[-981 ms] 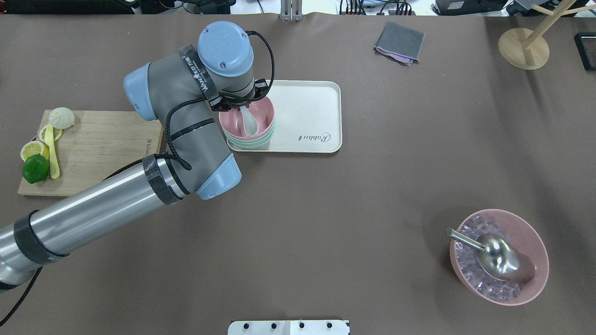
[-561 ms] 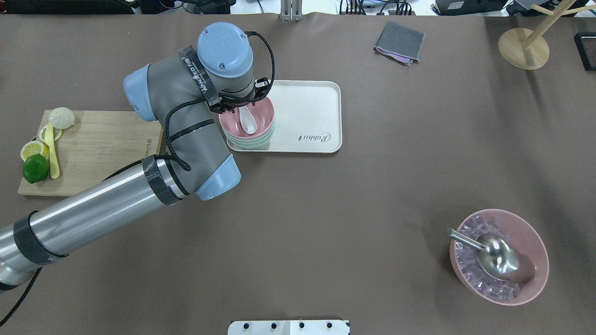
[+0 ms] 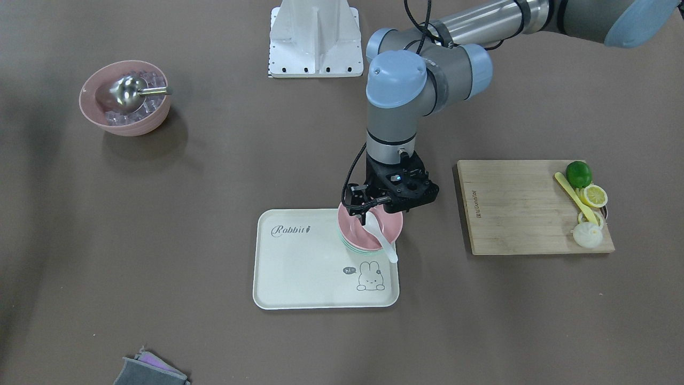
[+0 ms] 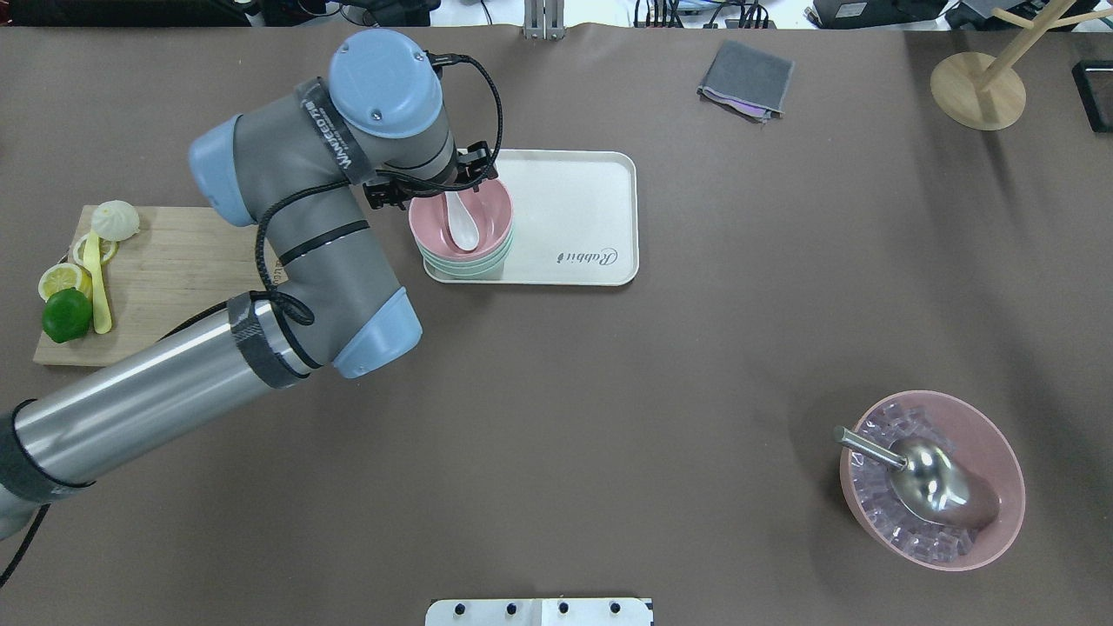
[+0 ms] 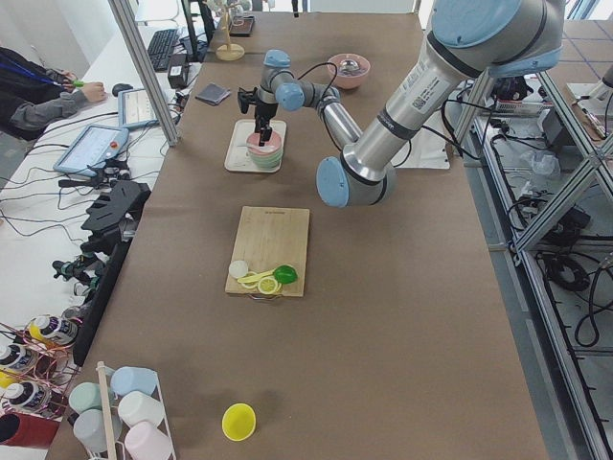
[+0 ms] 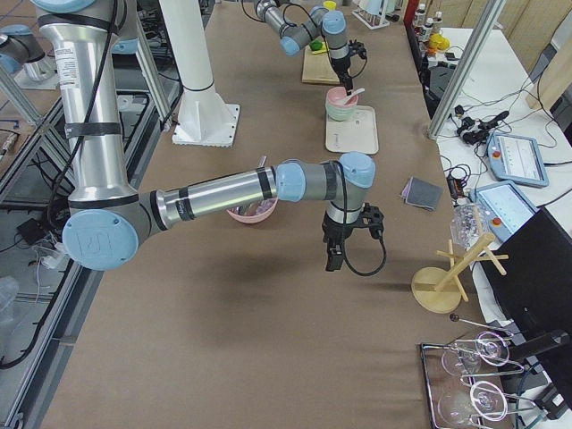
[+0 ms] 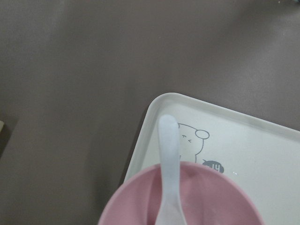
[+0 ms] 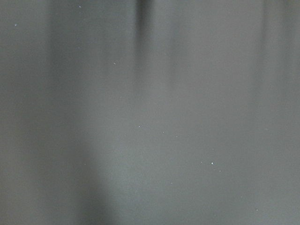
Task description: Stack pink bowl on green and place spoon
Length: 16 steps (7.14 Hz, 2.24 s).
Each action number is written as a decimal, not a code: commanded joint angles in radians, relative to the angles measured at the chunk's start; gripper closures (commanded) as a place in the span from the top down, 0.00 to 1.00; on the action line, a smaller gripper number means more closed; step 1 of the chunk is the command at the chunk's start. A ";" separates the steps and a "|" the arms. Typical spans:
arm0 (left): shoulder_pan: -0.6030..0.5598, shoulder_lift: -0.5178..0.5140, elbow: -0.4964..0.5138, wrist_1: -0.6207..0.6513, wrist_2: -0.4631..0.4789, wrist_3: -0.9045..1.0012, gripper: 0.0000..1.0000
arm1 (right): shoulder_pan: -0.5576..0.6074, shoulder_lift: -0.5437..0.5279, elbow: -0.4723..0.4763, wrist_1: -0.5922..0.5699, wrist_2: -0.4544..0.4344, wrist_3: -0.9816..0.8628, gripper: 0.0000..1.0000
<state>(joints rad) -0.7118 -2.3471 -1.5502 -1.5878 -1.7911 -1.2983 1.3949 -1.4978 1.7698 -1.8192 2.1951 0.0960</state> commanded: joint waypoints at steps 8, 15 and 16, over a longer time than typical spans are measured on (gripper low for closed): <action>-0.616 0.553 -0.242 0.261 -0.347 1.290 0.98 | 0.124 -0.175 0.000 0.065 0.006 -0.122 1.00; -0.927 0.829 -0.082 0.055 -0.537 1.688 0.98 | 0.125 -0.208 -0.001 0.104 0.009 -0.121 1.00; -0.925 0.869 -0.015 -0.086 -0.539 1.683 0.98 | 0.125 -0.207 0.000 0.104 0.011 -0.121 1.00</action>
<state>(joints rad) -1.6328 -1.5425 -1.6181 -1.5193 -2.3081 0.3887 1.5202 -1.7060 1.7690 -1.7150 2.2043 -0.0245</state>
